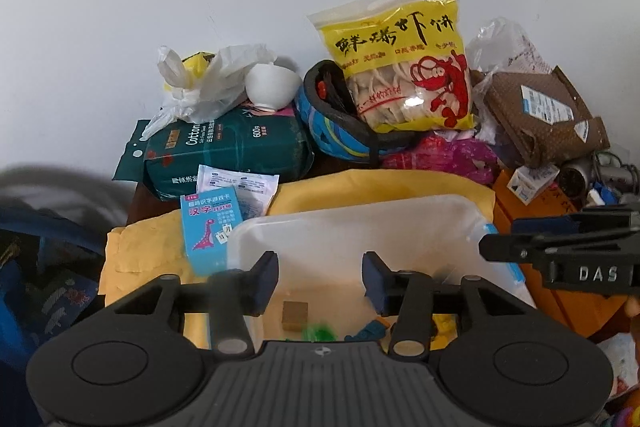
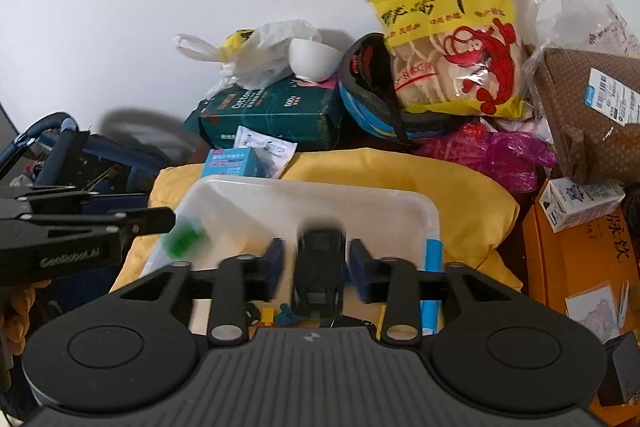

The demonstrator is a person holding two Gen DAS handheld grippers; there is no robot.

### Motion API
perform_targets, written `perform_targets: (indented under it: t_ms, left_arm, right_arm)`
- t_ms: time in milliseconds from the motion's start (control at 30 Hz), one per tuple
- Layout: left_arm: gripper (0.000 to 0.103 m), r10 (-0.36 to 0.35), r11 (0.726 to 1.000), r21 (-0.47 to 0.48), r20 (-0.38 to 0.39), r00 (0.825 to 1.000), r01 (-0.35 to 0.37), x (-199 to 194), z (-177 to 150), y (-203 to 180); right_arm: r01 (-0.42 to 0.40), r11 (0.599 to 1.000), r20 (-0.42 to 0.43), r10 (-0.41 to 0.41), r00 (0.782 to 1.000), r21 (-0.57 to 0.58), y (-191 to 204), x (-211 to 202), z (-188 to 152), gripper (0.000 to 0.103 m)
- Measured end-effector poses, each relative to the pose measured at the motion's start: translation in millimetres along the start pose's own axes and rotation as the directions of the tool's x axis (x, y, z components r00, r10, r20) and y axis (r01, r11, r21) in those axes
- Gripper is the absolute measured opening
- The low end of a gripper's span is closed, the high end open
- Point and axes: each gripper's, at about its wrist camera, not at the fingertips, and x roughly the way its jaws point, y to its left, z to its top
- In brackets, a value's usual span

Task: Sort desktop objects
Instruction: 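Open both tools to drop the brick and car into the bin, then move both open tools back down to the toy pile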

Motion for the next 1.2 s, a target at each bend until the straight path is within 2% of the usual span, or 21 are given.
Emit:
perform_targets:
  t_ms: [233,333,367,433,500,633,733,900,1133,1200]
  left_arm:
    - [0.050,-0.015,1.000,-0.011,-0.020,1.000,0.015,3,-26,10]
    - [0.051,-0.054,0.998,0.019,0.009,0.999,0.054,-6,-59,12]
    - [0.051,-0.062,0.998,0.031,0.013,0.998,0.061,-9,-71,13]
    - [0.051,-0.066,0.996,0.061,0.028,0.997,0.064,-15,-104,14]
    - [0.051,-0.075,0.994,0.080,0.013,0.997,0.074,-18,-140,15]
    - [0.051,-0.090,0.994,0.064,-0.060,0.994,0.093,-11,-197,18]
    - [0.051,-0.078,0.989,0.119,-0.093,0.993,0.089,-4,-226,12]
    - [0.051,-0.112,0.978,0.166,-0.109,0.988,0.129,9,-239,3]
    - [0.052,-0.119,0.957,0.254,-0.110,0.987,0.143,27,-236,-17]
    - [0.052,-0.123,0.947,0.283,-0.113,0.986,0.150,29,-236,-23]
  right_arm:
    - [-0.010,0.999,0.006,0.010,1.000,0.038,-8,3,-15,0.049]
    - [-0.022,1.000,0.021,0.022,1.000,0.021,-3,-5,-32,0.050]
    - [-0.027,1.000,0.029,0.027,0.999,0.011,0,-8,-40,0.054]
    - [-0.038,0.999,0.040,0.039,0.998,-0.022,10,-18,-64,0.060]
    - [-0.050,0.997,0.032,0.052,0.998,-0.063,21,-25,-93,0.060]
    - [-0.074,0.990,-0.038,0.070,0.997,-0.122,46,-28,-167,0.060]
    - [-0.089,0.987,-0.115,0.074,0.991,-0.135,62,-22,-217,0.060]
    - [-0.090,0.989,-0.196,0.066,0.978,-0.121,80,-6,-267,0.060]
    - [-0.051,0.995,-0.213,0.031,0.976,-0.089,80,9,-278,0.056]
    - [-0.048,0.994,-0.209,0.027,0.978,-0.095,80,13,-278,0.053]
